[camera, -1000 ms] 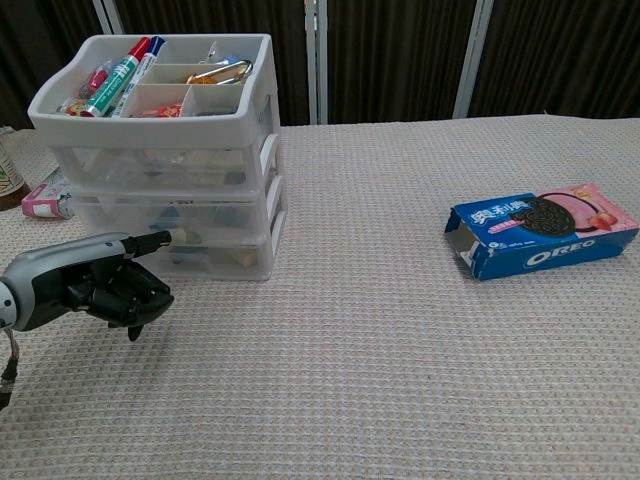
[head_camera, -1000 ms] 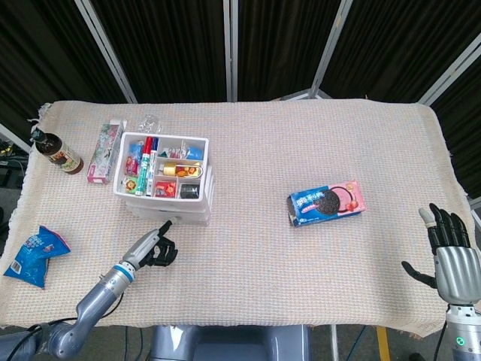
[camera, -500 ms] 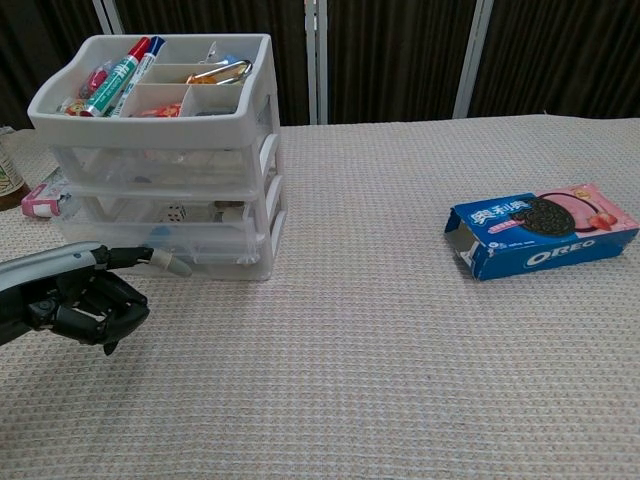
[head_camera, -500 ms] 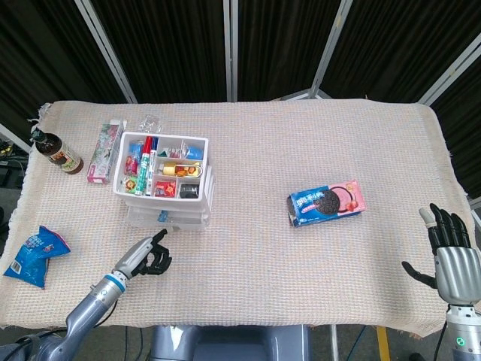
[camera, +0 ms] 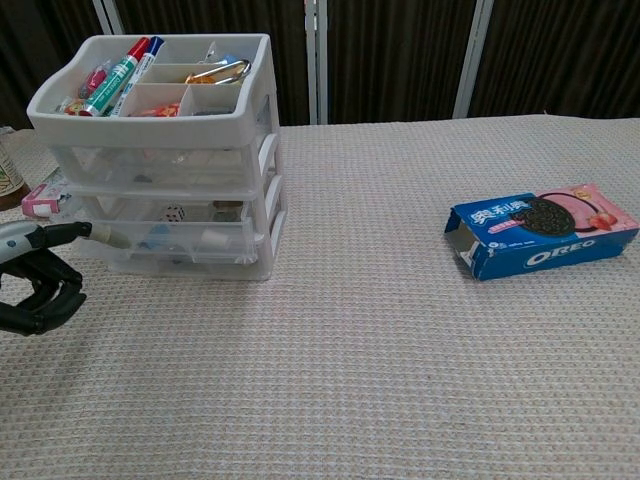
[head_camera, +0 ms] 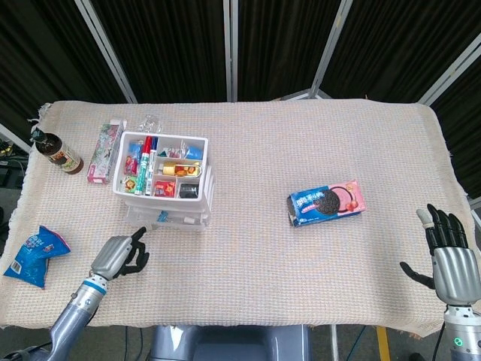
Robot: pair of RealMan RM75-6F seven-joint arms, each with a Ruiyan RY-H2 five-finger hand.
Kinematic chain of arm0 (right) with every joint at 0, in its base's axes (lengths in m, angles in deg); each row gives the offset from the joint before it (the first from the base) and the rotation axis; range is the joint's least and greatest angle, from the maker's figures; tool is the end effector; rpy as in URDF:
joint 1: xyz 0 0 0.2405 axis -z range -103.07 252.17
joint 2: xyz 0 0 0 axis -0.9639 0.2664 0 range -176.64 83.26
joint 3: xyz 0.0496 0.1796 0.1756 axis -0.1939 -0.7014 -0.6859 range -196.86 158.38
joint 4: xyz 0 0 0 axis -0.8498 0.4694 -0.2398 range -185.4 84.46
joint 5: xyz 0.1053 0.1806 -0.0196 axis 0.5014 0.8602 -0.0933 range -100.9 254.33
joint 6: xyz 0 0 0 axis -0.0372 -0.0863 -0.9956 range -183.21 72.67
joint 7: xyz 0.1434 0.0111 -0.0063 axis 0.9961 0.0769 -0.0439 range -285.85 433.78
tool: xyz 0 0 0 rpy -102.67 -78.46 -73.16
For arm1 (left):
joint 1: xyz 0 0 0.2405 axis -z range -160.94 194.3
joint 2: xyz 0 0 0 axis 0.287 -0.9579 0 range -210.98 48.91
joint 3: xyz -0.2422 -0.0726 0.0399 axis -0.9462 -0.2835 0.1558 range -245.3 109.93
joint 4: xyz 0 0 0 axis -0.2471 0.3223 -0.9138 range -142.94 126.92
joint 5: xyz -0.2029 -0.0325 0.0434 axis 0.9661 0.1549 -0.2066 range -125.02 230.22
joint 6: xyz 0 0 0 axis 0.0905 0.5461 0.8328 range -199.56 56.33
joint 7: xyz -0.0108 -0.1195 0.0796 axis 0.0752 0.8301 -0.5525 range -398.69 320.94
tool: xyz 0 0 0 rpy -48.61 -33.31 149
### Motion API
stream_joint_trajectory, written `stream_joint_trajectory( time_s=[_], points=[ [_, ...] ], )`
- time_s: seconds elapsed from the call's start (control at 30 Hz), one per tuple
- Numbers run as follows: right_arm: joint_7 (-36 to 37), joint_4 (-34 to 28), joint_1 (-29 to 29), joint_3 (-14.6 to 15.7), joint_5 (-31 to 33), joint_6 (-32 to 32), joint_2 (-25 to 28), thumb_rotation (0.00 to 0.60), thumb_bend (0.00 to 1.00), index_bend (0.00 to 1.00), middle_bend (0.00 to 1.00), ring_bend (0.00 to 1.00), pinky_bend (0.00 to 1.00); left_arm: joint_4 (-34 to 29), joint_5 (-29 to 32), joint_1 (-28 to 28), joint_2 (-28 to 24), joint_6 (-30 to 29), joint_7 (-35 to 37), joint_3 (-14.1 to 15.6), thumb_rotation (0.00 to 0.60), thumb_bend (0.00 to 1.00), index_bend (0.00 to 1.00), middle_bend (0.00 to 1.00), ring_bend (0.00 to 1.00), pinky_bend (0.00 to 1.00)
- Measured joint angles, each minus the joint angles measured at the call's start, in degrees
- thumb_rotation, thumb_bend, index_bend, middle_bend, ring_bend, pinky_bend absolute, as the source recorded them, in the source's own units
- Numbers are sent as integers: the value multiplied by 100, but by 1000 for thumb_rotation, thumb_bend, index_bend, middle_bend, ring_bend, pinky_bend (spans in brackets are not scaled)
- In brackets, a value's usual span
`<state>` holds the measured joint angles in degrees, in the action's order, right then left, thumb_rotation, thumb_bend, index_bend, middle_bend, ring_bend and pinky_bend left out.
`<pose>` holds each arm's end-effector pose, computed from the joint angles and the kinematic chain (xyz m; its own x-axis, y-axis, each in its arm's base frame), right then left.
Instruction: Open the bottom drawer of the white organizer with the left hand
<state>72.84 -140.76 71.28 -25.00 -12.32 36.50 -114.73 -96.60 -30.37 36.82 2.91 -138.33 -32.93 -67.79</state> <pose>-0.3000 -0.1812 0.1605 0.3766 0.1524 0.9138 -0.9220 -0.0339 0.3856 -0.2413 0.2288 0.0052 0.1004 0.3635 0.9261 0.9818 -0.1871 -0.0330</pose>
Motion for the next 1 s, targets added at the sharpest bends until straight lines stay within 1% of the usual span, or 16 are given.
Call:
stream_joint_trajectory(
  time_s=[0.1, 0.2, 0.37, 0.43, 0.57, 0.7, 0.8, 1.0],
  points=[
    [0, -11, 3, 2, 2, 0, 0, 600, 20, 0, 0, 0, 0, 49, -232, -133, 44, -530, -610, 15, 600, 568, 80, 738, 788, 583],
    [-11, -17, 8, 9, -12, 8, 0, 600, 20, 0, 0, 0, 0, 10, -480, -235, 54, -909, -1033, 9, 600, 567, 83, 738, 788, 583],
    [-27, -16, 5, 18, -15, -7, -7, 600, 20, 0, 0, 0, 0, -296, -532, -276, -44, -1034, -1356, -61, 600, 563, 104, 739, 788, 583],
    [-37, -17, 3, 17, -11, -12, -9, 600, 20, 0, 0, 0, 0, -423, -464, -272, -93, -1030, -1541, -122, 600, 562, 118, 739, 788, 583],
    [-38, -22, 4, 17, -12, -10, -9, 600, 20, 0, 0, 0, 0, -602, -177, -235, -163, -904, -1864, -238, 600, 562, 199, 749, 788, 583],
    [-30, -23, 5, 15, -9, -8, -6, 600, 20, 0, 0, 0, 0, -724, 243, -150, -209, -558, -1990, -320, 600, 563, 255, 756, 788, 585],
    [-34, -25, 1, 11, -2, -18, -5, 600, 20, 0, 0, 0, 0, -755, 505, -73, -202, -365, -2127, -386, 600, 562, 263, 758, 788, 589],
    [-44, -17, -2, 14, -4, -24, -14, 600, 19, 0, 0, 0, 0, -724, 705, 18, -109, -254, -2297, -458, 600, 563, 254, 758, 788, 588]
  ],
)
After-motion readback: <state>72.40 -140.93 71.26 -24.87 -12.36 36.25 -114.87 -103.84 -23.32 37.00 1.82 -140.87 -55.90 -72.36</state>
